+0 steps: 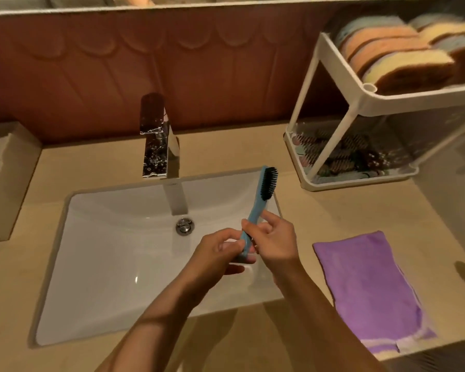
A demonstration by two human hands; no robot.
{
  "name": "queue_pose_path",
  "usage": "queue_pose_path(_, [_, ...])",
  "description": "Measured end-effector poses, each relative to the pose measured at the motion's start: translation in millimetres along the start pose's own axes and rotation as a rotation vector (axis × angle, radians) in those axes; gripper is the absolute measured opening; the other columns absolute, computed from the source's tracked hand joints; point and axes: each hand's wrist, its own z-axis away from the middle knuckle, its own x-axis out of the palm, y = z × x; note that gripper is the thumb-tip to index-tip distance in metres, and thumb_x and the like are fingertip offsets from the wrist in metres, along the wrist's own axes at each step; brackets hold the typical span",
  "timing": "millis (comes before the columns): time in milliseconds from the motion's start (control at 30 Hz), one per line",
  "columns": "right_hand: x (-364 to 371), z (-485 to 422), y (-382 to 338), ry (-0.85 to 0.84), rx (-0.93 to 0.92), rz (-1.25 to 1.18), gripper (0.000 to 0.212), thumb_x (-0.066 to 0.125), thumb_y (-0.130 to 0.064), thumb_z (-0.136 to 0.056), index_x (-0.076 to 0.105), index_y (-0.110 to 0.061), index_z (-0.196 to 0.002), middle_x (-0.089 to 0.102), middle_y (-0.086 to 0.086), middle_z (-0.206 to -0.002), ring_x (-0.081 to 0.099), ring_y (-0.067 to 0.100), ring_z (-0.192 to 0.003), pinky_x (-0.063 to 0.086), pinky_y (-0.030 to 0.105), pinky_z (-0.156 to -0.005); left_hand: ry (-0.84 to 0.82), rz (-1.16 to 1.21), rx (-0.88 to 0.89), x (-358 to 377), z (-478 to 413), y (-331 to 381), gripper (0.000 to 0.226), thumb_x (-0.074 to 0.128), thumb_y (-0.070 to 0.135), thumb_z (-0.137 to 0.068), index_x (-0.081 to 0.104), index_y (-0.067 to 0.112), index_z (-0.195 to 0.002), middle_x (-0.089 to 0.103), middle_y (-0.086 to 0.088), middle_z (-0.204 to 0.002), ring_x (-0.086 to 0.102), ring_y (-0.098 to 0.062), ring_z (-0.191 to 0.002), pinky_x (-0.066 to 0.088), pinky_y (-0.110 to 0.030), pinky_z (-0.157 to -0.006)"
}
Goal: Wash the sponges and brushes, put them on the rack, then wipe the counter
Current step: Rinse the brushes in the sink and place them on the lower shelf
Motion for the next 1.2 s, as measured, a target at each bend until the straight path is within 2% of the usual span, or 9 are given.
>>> queue_pose_path(200, [-44.2,-9.2,4.6,0.025,-0.041,-0.117,0.02,0.064,-0.013,-0.086,0.058,-0.013,-0.105,0.055,0.0,-0.058,0.05,0.0,-0.042,0.043,0.017,-0.051,-0.061,-0.149,0.016,22.6,-22.3,29.8,0.024,0.047,0.031,-0.095,0.069,0.024,-0.099,0.072,0.01,-0.098,0.064,-0.005,-0.097,0.05,-0.028,-0.084])
queue_pose_path(467, [-109.7,-44.1,14.4,0.163,-0.065,-0.223,0.025,0.065,-0.008,-0.084,0.054,-0.02,-0.103,0.056,0.0,-0.059,0.049,0.0,-0.042,0.041,0.019,-0.046,0.097,-0.198,0.183,69.6,-79.3,77.3,0.03,0.047,0.031,-0.095,0.049,0.025,-0.125,0.054,0.005,-0.125,0.051,-0.009,-0.11,0.04,-0.02,-0.085])
queue_pose_path(667, [-162.7,-85.7,12.9,0.25,-0.027,-0.123,0.041,0.064,-0.008,-0.085,0.051,-0.004,-0.124,0.057,0.001,-0.064,0.052,-0.001,-0.043,0.044,0.022,-0.051,0.077,-0.286,0.404,114.3,-124.0,102.4,0.05,0.05,0.028,-0.094,0.031,0.022,-0.14,0.039,0.005,-0.143,0.038,-0.01,-0.129,0.033,-0.021,-0.099])
queue_pose_path(767, [-188.5,-107.4,7.6,0.264,-0.039,-0.028,0.03,0.062,-0.009,-0.087,0.056,-0.007,-0.117,0.054,-0.002,-0.059,0.05,0.002,-0.048,0.042,0.02,-0.053,0.121,-0.298,0.548,132.1,-146.5,105.5,0.028,0.048,0.024,-0.095,0.041,0.023,-0.122,0.053,0.006,-0.119,0.051,0.002,-0.101,0.04,-0.003,-0.078])
queue_pose_path(800, [-193.2,-112.0,6.6,0.256,-0.037,0.015,0.025,0.061,-0.011,-0.087,0.058,-0.007,-0.112,0.053,-0.004,-0.057,0.05,0.004,-0.05,0.042,0.021,-0.055,0.165,-0.313,0.569,133.5,-150.6,102.8,0.019,0.046,0.024,-0.096,0.042,0.024,-0.115,0.055,0.005,-0.108,0.052,0.001,-0.092,0.043,-0.006,-0.071])
queue_pose_path(867, [-208.2,-128.8,3.2,0.275,-0.018,0.084,0.026,0.062,-0.015,-0.088,0.06,-0.002,-0.11,0.055,-0.002,-0.058,0.054,0.01,-0.058,0.043,0.026,-0.062,0.24,-0.37,0.611,136.9,-165.2,98.0,0.013,0.037,0.027,-0.099,0.043,0.021,-0.109,0.057,-0.003,-0.098,0.055,-0.01,-0.085,0.048,-0.026,-0.072])
queue_pose_path(967, [-227.9,-156.5,-5.1,0.309,0.035,0.203,0.031,0.061,-0.017,-0.088,0.06,0.004,-0.111,0.067,0.021,-0.084,0.063,0.034,-0.082,0.048,0.044,-0.075,0.302,-0.499,0.688,137.7,-182.3,89.0,0.032,0.026,0.04,-0.097,0.038,0.021,-0.121,0.06,-0.006,-0.105,0.058,-0.019,-0.092,0.051,-0.045,-0.076])
queue_pose_path(1067, [-244.9,-179.5,-15.7,0.305,0.064,0.33,0.029,0.061,-0.016,-0.088,0.061,0.005,-0.109,0.066,0.018,-0.102,0.062,0.034,-0.098,0.048,0.042,-0.08,0.325,-0.514,0.711,139.9,-190.2,85.6,0.051,0.023,0.044,-0.093,0.032,0.016,-0.134,0.06,-0.008,-0.114,0.059,-0.022,-0.097,0.051,-0.043,-0.079])
queue_pose_path(1200, [-263.7,-210.8,-20.3,0.283,0.052,0.512,0.026,0.062,-0.014,-0.086,0.063,0.006,-0.102,0.065,0.02,-0.104,0.061,0.03,-0.094,0.047,0.04,-0.078,0.358,-0.488,0.713,144.5,-197.2,82.3,0.056,0.023,0.04,-0.092,0.033,0.006,-0.135,0.059,-0.011,-0.112,0.059,-0.025,-0.092,0.045,-0.033,-0.071])
